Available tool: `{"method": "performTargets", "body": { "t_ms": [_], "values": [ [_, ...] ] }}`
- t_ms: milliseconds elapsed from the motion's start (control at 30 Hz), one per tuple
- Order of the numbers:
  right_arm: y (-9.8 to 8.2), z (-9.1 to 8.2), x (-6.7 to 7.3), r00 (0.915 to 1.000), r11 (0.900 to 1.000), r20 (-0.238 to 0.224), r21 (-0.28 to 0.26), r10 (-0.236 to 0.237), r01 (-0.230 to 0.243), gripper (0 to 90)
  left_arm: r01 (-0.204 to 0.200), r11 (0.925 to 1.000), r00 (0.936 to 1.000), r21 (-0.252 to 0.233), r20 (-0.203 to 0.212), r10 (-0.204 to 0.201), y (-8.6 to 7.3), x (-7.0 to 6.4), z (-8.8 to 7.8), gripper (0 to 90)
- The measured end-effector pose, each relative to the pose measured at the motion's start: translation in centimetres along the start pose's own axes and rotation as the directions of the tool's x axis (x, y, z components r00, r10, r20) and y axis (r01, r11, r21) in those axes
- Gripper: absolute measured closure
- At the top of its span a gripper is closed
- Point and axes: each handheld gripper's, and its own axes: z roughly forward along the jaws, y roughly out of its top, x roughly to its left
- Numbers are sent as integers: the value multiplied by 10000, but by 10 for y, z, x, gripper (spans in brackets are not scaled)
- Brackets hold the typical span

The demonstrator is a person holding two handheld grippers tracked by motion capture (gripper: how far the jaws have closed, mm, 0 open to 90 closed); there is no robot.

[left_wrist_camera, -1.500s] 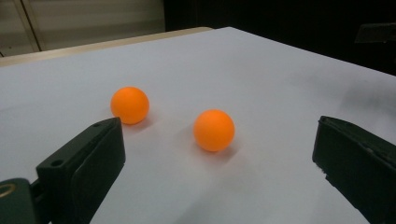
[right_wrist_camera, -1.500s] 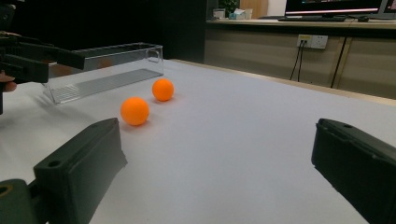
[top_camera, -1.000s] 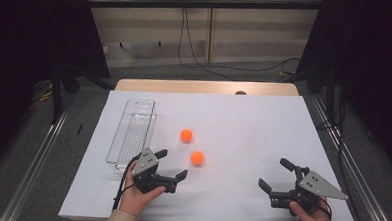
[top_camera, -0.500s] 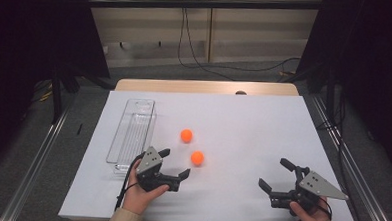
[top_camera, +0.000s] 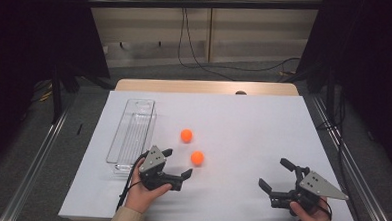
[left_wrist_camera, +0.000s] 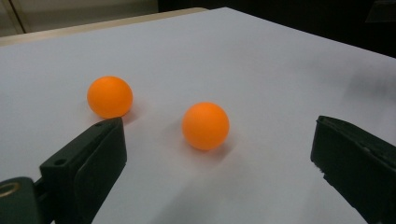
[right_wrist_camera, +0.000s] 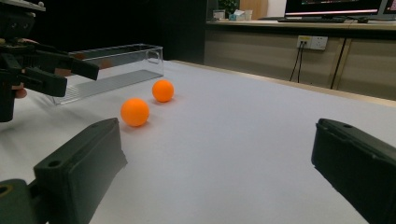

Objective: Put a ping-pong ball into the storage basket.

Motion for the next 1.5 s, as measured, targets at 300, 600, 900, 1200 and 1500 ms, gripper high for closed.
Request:
{"method": "performTargets", "body": {
  "t_ms": [300, 600, 900, 1200, 1500],
  "values": [
    [0, 0, 0, 10000, 10000, -4, -4, 15, -15, 15, 25, 9999, 10000, 121, -3, -25, 0, 0, 3, 35],
    [0, 0, 0, 10000, 10000, -5, 0, 18, -18, 15, 41, 9997, 10000, 246, 2, -41, 1, 0, 6, 35],
    [0, 0, 0, 10000, 10000, -14, 1, 2, -2, 15, 1, 9994, 10000, 355, -15, -1, 2, -1, 10, 36],
    [0, 0, 0, 10000, 10000, -12, 0, 17, -17, 15, -13, 9988, 10000, 481, -37, 14, 3, 0, 13, 36],
    [0, 0, 0, 10000, 10000, -19, 1, 2, -2, 15, 29, 9984, 10000, 570, -11, -29, 3, -1, 18, 37]
  ]
}}
